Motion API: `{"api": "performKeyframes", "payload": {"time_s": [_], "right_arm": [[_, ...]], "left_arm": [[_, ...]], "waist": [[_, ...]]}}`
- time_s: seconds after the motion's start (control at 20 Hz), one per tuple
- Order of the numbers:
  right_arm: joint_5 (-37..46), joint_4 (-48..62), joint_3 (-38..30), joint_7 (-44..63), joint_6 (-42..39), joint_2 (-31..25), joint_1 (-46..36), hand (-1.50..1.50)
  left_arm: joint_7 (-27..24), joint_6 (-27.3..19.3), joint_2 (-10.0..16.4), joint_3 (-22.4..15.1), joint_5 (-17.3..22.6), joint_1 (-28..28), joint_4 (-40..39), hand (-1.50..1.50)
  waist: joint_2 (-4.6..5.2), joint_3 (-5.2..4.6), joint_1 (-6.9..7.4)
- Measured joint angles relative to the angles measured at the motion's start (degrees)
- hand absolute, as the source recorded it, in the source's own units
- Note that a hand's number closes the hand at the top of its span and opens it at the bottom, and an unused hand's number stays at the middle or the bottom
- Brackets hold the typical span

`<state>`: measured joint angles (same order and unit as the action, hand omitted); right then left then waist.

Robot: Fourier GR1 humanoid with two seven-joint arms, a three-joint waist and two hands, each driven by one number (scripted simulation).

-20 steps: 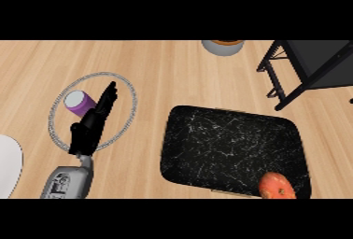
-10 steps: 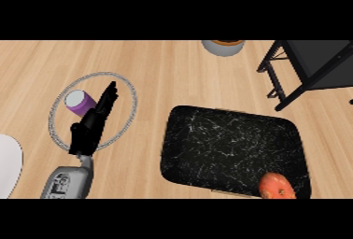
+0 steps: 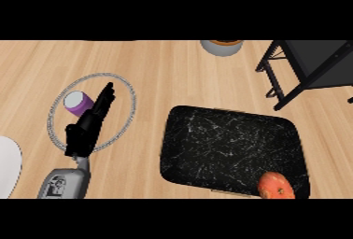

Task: Pick the lemon from the tray and place it in the tiered shelf

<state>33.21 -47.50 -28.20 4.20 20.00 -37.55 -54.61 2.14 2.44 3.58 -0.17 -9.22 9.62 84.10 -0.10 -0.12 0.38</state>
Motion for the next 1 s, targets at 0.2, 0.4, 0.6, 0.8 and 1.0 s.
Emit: {"api": "performKeyframes", "payload": {"time_s": [0.2, 0.4, 0.6, 0.8, 1.0], "right_arm": [[-4.0, -0.9, -0.6, -0.1, -4.5, -1.2, -0.5, -1.5], [-6.9, -2.7, -1.3, 1.6, -5.6, -1.9, -1.5, -1.5], [-11.0, -3.1, -5.2, 3.8, -5.1, -3.7, -4.0, -1.5], [-14.0, -3.3, -9.1, 7.1, -4.6, -7.9, -5.5, -1.5], [-16.6, -2.6, -12.9, 10.9, -7.0, -13.5, -3.0, -1.5]], "left_arm": [[-0.5, 0.1, 0.1, -0.1, -0.1, -0.6, 0.3, 0.0], [-0.8, -0.5, -0.7, -0.7, -0.7, -0.5, -0.2, 0.0], [-0.7, -0.1, -0.2, 0.2, 0.0, 0.0, -0.7, 0.0], [-0.4, -0.6, -0.5, -0.4, -0.6, -0.2, -0.4, 0.0], [-0.6, -0.9, -0.6, -0.5, -1.0, -0.6, -0.4, 0.0]], "waist": [[0.03, 0.04, -0.06], [0.06, 0.08, -0.14], [0.09, 0.1, -0.19], [0.02, 0.09, -0.34], [-0.03, 0.08, -0.8]]}}
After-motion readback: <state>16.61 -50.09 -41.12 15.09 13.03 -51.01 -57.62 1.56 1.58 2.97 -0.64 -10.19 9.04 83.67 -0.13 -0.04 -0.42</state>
